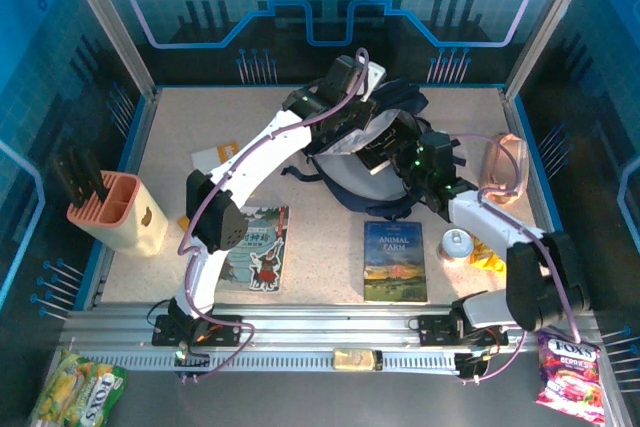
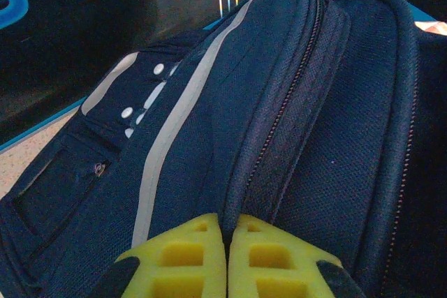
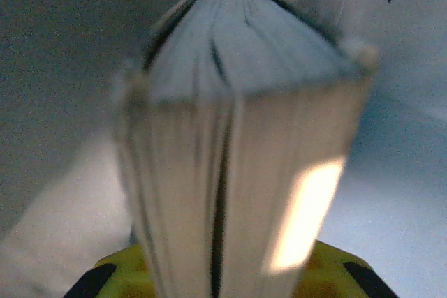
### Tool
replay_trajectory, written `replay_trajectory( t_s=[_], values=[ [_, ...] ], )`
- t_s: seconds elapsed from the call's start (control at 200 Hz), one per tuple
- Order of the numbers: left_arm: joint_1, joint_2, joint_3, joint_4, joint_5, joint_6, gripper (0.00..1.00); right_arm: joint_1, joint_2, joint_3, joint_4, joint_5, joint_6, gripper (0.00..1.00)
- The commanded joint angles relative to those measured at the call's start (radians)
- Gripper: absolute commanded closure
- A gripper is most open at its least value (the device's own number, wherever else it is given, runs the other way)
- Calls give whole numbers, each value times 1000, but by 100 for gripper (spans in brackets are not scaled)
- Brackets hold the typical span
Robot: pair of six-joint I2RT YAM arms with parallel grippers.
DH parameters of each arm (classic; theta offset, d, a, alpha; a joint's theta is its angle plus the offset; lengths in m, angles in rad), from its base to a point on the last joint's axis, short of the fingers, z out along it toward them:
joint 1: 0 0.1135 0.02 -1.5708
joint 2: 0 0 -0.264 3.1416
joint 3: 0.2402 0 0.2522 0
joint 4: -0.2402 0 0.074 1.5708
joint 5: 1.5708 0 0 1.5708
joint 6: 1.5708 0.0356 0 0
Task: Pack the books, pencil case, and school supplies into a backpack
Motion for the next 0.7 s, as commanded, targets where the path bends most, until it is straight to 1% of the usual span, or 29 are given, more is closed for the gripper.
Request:
replay_trajectory(
  t_s=[0.0, 0.06, 0.175, 0.275, 0.355, 0.43, 0.495, 0.565, 0.695],
  values=[
    [-6, -114, 62, 108, -9, -24, 100, 18, 67, 84, 191, 50, 60, 88],
    [-6, -113, 61, 111, -11, -25, 100, 22, 127, 133, 176, 50, 95, 88],
    [-5, -113, 60, 106, -15, -28, 100, 33, 260, 161, 275, 50, 174, 87],
    [-3, -115, 57, 103, -15, -31, 100, 47, 346, 207, 299, 59, 205, 83],
    [0, -117, 53, 100, -16, -31, 100, 54, 403, 262, 259, 44, 205, 80],
    [2, -119, 48, 100, -19, -32, 100, 59, 447, 307, 222, 13, 210, 72],
    [8, -120, 41, 98, -21, -37, 100, 61, 470, 333, 180, -15, 206, 58],
    [19, -125, 28, 102, -15, -47, 100, 61, 471, 352, 111, -33, 196, 48],
    [34, -136, 1, 117, -11, -54, 100, 59, 425, 343, 21, -40, 173, 34]
  ],
)
